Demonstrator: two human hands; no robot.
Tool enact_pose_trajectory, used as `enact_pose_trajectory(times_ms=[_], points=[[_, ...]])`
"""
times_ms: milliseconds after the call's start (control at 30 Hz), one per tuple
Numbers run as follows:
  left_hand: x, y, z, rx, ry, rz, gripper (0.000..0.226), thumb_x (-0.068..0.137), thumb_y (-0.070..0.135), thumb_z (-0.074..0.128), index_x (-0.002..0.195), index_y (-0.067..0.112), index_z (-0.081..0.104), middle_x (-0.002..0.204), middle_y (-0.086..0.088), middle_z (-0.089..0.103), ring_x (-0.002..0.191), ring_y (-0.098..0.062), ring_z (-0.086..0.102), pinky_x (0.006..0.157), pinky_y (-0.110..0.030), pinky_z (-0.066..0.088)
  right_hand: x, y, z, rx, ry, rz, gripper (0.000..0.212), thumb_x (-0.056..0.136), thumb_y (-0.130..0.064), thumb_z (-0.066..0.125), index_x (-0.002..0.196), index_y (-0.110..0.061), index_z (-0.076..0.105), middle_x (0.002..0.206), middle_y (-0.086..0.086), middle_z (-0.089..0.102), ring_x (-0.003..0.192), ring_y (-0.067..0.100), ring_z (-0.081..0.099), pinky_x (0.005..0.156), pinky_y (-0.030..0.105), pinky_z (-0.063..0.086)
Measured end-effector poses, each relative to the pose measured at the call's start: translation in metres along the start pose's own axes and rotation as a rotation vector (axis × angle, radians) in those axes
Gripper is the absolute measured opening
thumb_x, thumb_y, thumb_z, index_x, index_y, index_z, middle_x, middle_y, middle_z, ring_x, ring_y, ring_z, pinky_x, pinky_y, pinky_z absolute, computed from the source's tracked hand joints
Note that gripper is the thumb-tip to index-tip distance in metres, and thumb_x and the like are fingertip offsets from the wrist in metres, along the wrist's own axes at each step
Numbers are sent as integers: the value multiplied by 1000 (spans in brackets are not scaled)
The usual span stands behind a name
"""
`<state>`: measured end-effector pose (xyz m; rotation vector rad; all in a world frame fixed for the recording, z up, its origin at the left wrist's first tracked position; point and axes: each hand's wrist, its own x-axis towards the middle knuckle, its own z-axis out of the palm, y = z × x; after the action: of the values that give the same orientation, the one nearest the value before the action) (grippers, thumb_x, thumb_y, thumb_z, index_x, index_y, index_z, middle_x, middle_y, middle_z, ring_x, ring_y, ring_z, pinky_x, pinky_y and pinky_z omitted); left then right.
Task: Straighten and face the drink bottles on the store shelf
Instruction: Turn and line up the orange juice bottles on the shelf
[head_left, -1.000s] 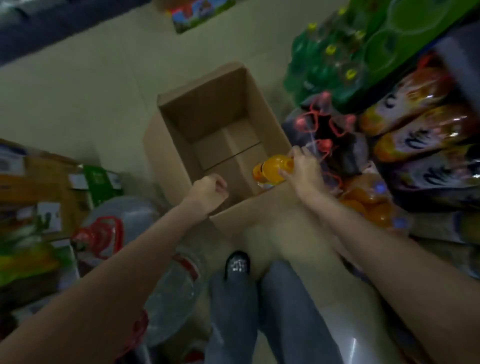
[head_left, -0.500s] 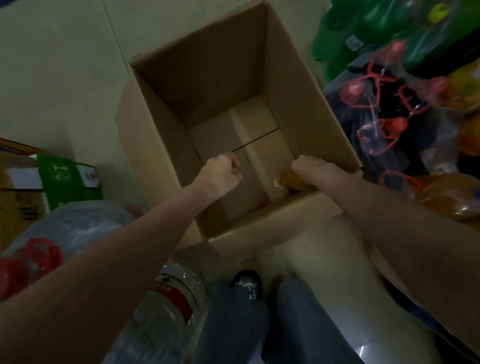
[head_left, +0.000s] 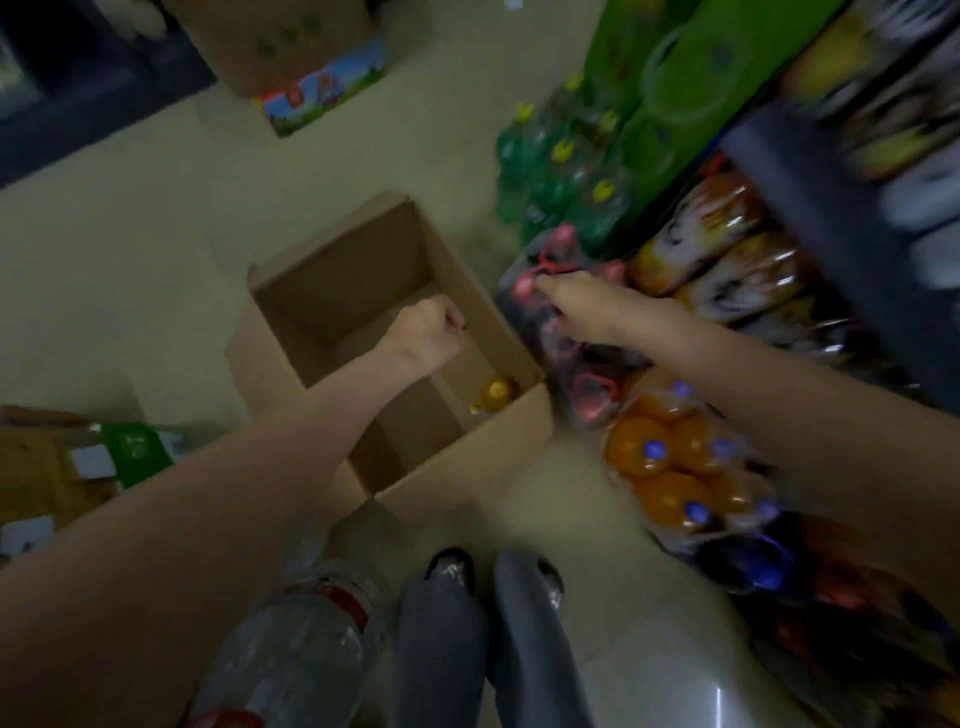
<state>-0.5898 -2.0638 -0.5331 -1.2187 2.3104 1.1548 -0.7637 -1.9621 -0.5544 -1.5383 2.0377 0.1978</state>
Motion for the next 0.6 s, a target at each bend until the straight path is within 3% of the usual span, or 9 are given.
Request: enact_pose_trajectory(times_ms=[133,267,400,500,600], points=[[-65,155,-90,55,102,261,26,89,7,52,113,1,60,116,-18,62,110,-30,57,88,-29,40,-160,21,-171,14,181,113,50,90,-14,59,135,-3,41,124,20,55,114,35,54,84,37,43],[-132,319,-139,8,160,612,25,86,2,55,110,-4,57,106,-23,63,103,-34,59,85,-35,43,-348,48,-301,80,596,334,42,90,-12,59,128,1,49,118,21,60,109,35,57,84,35,38],[-210,461,-127,39,157,982,32,87,6,55,117,-1,50,108,-21,64,102,-35,59,85,-40,44,-517,76,-338,200,1053,605,36,87,-11,65,119,1,55,108,19,65,101,35,61,90,47,48],[-264,541,-97,73,91,1183,36,89,9,53,123,4,44,110,-14,63,103,-33,58,85,-39,44,-602,101,-330,243,1165,786,37,87,-14,66,120,-1,55,111,16,64,104,30,60,89,31,44],[-287,596,-63,31,64,1256,40,87,8,56,124,5,44,111,-13,61,103,-31,58,87,-39,47,-645,135,-318,279,1195,879,40,87,-14,65,124,-4,53,110,8,61,101,22,58,73,17,32]])
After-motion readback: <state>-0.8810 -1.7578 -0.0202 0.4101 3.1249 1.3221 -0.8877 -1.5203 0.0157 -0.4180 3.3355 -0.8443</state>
